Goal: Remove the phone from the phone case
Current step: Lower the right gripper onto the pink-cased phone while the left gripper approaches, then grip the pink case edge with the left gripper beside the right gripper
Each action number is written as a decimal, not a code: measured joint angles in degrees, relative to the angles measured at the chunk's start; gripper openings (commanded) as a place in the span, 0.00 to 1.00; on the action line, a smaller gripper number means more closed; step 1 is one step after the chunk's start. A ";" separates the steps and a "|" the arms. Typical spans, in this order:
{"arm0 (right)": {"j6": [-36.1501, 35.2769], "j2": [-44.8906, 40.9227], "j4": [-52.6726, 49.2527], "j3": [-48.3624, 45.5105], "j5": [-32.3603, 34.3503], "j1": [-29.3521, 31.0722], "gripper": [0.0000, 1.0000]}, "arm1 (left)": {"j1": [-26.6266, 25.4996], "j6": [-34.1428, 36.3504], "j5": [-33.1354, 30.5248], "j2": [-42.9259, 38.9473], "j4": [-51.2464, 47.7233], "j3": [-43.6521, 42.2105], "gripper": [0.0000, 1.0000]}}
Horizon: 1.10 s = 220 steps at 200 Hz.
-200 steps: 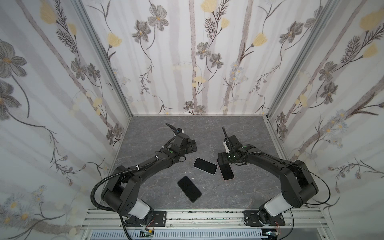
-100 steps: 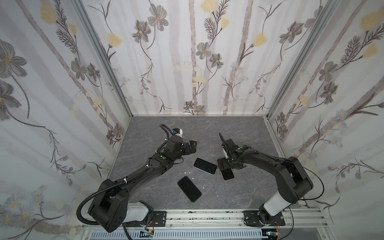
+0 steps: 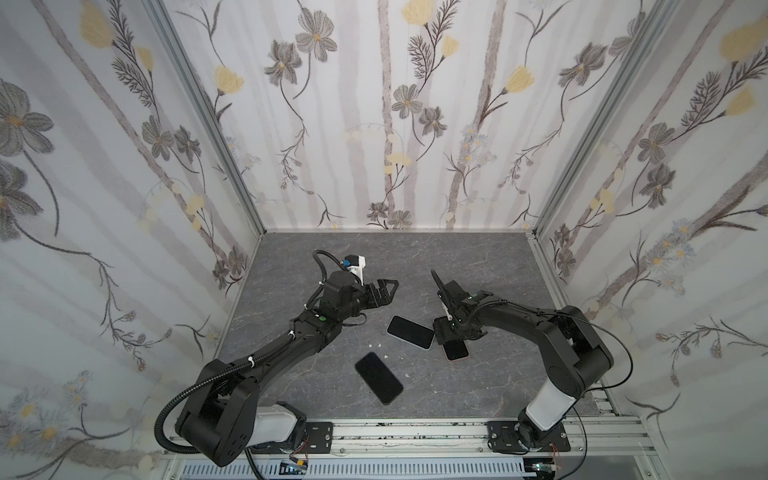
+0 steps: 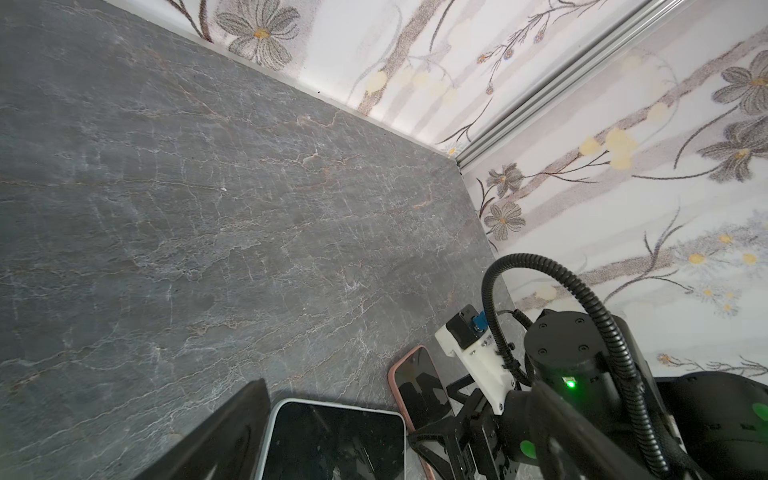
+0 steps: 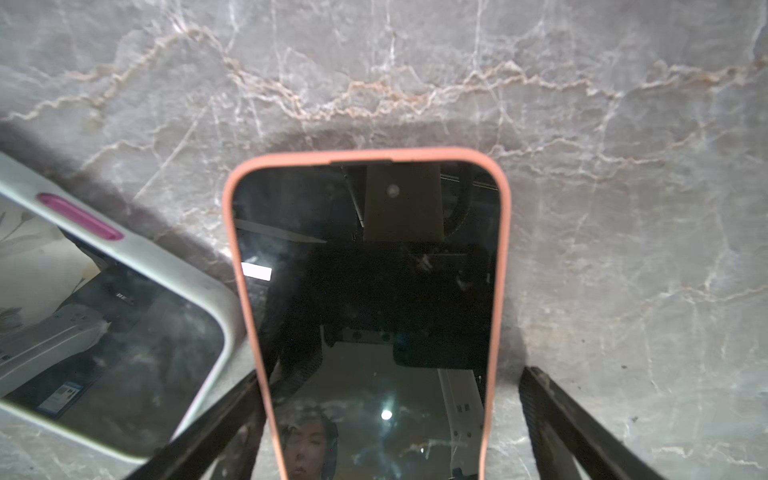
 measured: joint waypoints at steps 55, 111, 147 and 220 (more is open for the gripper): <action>0.02 2.01 -0.07 2.01 0.09 0.22 0.90 | 0.07 0.02 0.28 -0.26 0.04 -0.39 1.00; 0.04 3.13 0.42 2.86 0.17 0.26 0.75 | 0.07 0.04 -0.15 -0.74 0.04 -0.83 1.00; 0.26 2.75 0.52 2.78 0.26 0.26 0.69 | 0.07 0.33 -6.03 0.17 -2.43 0.59 1.00; 5.05 -6.58 6.97 -4.96 -6.10 -6.58 0.60 | -0.35 3.32 -5.64 8.96 -5.55 9.44 1.00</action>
